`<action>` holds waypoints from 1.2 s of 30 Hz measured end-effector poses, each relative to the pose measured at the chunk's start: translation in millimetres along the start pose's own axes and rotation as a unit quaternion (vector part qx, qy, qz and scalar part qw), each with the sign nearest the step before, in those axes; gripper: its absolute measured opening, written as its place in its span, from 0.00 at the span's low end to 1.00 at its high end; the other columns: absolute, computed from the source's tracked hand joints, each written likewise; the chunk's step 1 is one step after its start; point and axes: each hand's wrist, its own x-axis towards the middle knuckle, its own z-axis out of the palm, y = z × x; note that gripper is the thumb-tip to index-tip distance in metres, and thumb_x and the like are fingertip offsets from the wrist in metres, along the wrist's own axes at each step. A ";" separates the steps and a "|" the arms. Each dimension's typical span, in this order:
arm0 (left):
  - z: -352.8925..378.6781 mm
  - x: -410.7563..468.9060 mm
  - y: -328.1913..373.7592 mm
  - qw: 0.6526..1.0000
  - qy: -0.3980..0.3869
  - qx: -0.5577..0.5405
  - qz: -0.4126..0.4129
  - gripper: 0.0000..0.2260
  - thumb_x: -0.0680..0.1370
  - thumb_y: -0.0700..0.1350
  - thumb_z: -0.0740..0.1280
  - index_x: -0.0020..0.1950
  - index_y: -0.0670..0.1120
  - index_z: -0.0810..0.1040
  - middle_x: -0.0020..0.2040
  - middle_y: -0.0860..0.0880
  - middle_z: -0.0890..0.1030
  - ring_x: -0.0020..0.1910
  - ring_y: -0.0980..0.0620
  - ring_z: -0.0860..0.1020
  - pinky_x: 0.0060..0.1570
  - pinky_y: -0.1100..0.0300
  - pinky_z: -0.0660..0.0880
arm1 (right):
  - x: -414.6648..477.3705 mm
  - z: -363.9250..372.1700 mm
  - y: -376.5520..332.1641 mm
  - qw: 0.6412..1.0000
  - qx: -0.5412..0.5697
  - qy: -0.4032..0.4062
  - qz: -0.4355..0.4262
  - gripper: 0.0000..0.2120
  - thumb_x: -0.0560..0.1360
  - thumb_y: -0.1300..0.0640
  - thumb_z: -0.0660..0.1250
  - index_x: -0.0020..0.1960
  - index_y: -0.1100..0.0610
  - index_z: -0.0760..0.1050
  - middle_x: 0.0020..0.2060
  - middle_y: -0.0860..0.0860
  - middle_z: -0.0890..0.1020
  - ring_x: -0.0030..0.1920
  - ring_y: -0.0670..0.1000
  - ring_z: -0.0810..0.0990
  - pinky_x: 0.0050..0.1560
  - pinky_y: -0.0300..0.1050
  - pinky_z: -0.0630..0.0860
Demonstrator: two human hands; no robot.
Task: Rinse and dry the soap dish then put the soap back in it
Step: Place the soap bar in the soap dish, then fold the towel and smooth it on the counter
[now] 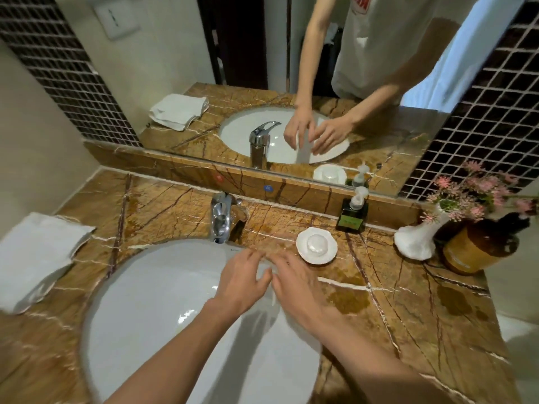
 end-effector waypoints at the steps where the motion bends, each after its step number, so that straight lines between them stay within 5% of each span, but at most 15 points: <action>1: -4.8 -10.5 -10.8 1.000 -0.005 0.011 -0.012 0.20 0.76 0.53 0.60 0.65 0.47 0.72 0.62 0.47 0.77 0.60 0.48 0.74 0.60 0.53 0.71 | -1.3 7.2 -8.0 1.000 -0.009 -0.024 -0.005 0.21 0.79 0.56 0.60 0.72 0.52 0.67 0.68 0.52 0.72 0.67 0.55 0.71 0.63 0.50 0.71; 12: -104.8 -133.3 -169.0 0.984 0.046 0.060 -0.164 0.22 0.77 0.54 0.61 0.68 0.46 0.71 0.65 0.46 0.75 0.65 0.47 0.71 0.64 0.54 0.66 | 5.0 91.5 -170.3 0.983 -0.046 -0.159 -0.080 0.23 0.80 0.57 0.57 0.75 0.55 0.61 0.72 0.57 0.66 0.71 0.58 0.66 0.66 0.52 0.67; 21: -176.5 -211.6 -275.2 0.966 0.083 0.039 -0.240 0.16 0.74 0.53 0.60 0.55 0.45 0.75 0.53 0.43 0.77 0.55 0.42 0.74 0.55 0.51 0.71 | 22.8 149.6 -292.6 0.977 -0.043 -0.199 -0.065 0.24 0.79 0.58 0.59 0.74 0.58 0.61 0.70 0.61 0.67 0.69 0.61 0.69 0.64 0.52 0.70; 29: -199.1 -205.5 -334.4 0.953 0.083 0.021 -0.292 0.25 0.75 0.53 0.60 0.70 0.45 0.66 0.66 0.43 0.72 0.64 0.44 0.71 0.64 0.50 0.68 | 72.2 179.7 -348.1 0.973 -0.032 -0.205 -0.104 0.17 0.79 0.55 0.61 0.66 0.57 0.69 0.63 0.58 0.74 0.61 0.59 0.74 0.58 0.52 0.73; 36: -209.4 -166.4 -385.7 0.950 0.046 0.005 -0.309 0.26 0.78 0.54 0.59 0.74 0.48 0.58 0.76 0.43 0.59 0.74 0.44 0.58 0.73 0.50 0.57 | 145.6 204.5 -385.1 0.974 -0.019 -0.173 -0.142 0.16 0.78 0.54 0.63 0.64 0.59 0.70 0.61 0.60 0.76 0.61 0.61 0.74 0.61 0.54 0.72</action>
